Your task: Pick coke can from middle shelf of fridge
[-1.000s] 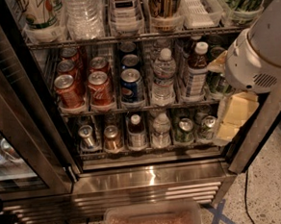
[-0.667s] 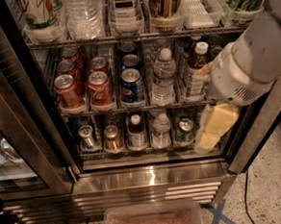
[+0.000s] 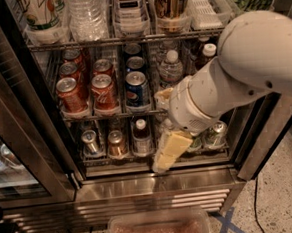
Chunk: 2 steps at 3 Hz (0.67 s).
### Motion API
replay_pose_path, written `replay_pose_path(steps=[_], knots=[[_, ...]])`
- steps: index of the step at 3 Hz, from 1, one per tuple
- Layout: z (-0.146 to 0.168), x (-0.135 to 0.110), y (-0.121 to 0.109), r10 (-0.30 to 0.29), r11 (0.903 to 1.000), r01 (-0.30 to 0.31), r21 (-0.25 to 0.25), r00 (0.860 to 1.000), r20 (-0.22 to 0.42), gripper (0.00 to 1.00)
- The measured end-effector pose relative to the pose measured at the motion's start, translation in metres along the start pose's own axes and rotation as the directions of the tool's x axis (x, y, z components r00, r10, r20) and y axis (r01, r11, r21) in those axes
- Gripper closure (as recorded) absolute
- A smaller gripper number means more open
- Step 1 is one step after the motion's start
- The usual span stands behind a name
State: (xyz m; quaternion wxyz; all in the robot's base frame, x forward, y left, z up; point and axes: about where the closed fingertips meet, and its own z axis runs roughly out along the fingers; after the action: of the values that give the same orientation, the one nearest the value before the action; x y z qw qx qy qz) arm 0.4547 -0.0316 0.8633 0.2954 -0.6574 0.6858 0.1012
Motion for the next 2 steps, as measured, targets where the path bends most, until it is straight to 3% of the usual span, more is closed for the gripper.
replay_pose_path(steps=[1, 2], knots=[[0.0217, -0.0283, -0.0039, -0.033, 0.9994, 0.032, 0.011, 0.995, 0.089, 0.0], [0.0213, -0.0304, -0.0052, -0.035, 0.9993, 0.033, 0.018, 0.995, 0.093, 0.0]])
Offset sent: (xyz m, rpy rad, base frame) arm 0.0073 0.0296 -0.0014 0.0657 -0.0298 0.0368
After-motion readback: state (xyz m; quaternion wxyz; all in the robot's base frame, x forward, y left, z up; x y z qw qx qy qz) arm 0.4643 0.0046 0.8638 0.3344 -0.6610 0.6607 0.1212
